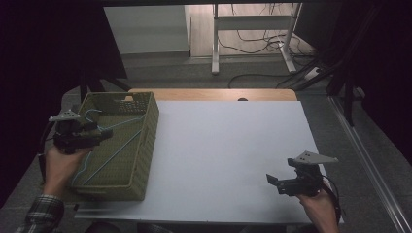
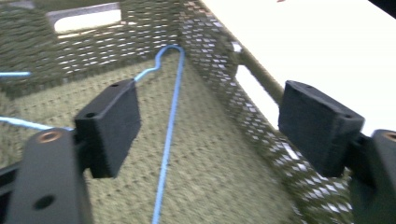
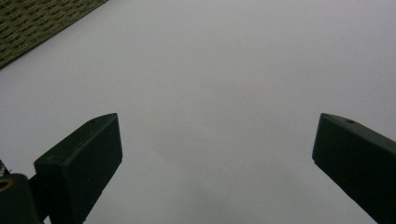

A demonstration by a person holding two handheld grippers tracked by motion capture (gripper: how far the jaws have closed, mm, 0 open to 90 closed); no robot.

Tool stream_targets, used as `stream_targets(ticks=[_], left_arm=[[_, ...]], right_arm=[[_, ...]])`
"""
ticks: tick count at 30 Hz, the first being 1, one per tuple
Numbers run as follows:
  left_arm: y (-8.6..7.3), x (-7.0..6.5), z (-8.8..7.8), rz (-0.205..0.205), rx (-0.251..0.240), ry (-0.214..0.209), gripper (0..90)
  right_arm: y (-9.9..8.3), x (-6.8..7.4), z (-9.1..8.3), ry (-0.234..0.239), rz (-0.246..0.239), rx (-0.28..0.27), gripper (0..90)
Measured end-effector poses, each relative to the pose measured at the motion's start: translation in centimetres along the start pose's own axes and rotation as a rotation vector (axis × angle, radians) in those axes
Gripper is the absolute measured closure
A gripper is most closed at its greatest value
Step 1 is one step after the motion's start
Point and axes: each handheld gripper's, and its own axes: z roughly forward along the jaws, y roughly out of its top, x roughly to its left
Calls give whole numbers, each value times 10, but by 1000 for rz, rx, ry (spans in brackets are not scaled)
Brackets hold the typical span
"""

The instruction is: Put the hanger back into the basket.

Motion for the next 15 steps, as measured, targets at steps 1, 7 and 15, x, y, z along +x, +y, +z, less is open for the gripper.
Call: stream_targets(ticks=[1, 7, 15], left_arm=[[0, -5, -1, 15, 2, -27, 130], [-1, -35, -6, 43, -24, -91, 77], [-10, -72, -5, 125, -30, -118, 40]], right_arm=[[0, 0, -1, -2, -2, -2, 10], [0, 1, -4, -7, -8, -10, 9], [0, 2, -5, -4, -12, -13, 9]])
